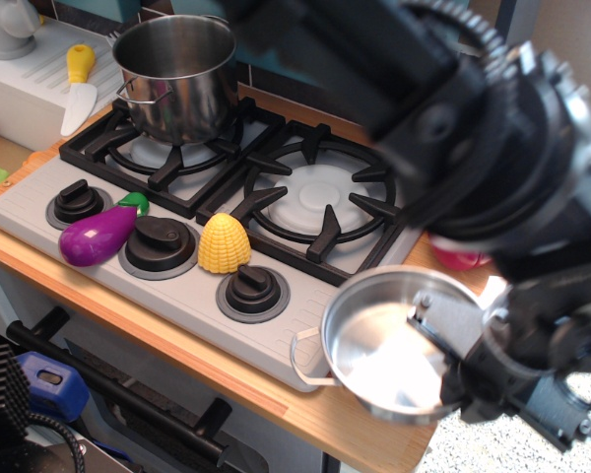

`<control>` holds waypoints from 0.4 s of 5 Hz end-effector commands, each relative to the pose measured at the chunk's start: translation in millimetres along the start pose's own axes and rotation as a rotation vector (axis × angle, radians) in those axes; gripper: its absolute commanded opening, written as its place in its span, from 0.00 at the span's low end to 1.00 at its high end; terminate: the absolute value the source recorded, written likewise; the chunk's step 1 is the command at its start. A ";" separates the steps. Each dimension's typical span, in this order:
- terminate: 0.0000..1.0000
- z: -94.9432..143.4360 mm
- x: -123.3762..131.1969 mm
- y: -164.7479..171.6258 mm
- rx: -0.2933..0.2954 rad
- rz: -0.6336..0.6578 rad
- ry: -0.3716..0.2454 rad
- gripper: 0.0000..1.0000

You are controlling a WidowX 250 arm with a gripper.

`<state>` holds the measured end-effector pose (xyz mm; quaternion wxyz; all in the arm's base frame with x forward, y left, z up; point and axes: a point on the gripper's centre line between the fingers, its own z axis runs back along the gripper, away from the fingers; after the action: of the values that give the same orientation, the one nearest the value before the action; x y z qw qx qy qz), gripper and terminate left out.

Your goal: Put pot or pan on stove

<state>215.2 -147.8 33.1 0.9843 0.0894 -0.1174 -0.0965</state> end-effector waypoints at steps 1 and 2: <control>0.00 27.8 14.5 18.1 0.115 -0.099 0.008 0.00; 0.00 35.2 21.7 47.2 0.112 -0.191 0.024 0.00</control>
<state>236.8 -92.9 73.9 0.9622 0.1569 -0.0697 -0.2115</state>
